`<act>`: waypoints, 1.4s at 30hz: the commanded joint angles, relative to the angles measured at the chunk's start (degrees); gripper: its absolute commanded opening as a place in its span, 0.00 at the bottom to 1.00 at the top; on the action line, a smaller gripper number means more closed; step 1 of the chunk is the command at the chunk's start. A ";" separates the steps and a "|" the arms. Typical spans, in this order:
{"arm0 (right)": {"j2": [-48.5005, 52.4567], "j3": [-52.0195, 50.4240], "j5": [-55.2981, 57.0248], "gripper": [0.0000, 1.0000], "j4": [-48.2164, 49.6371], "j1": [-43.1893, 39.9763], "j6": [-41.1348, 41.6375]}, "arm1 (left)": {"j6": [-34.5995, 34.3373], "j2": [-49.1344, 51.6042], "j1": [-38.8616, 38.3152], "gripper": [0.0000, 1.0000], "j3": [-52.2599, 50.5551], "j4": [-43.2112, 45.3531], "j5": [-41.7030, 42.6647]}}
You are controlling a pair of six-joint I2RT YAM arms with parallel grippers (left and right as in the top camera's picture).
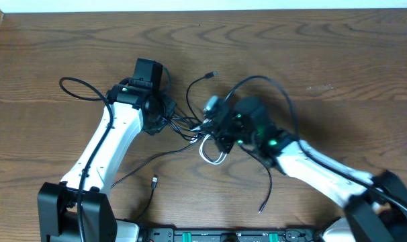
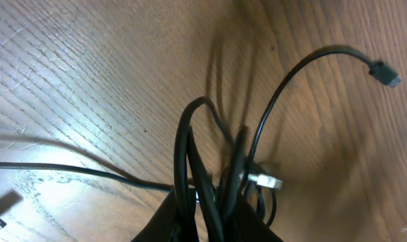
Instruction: Untangle cables
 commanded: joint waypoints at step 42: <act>-1.20 -0.02 -4.52 0.67 -7.78 3.54 -3.10 | 0.72 -1.16 0.22 0.17 0.76 -0.15 -1.18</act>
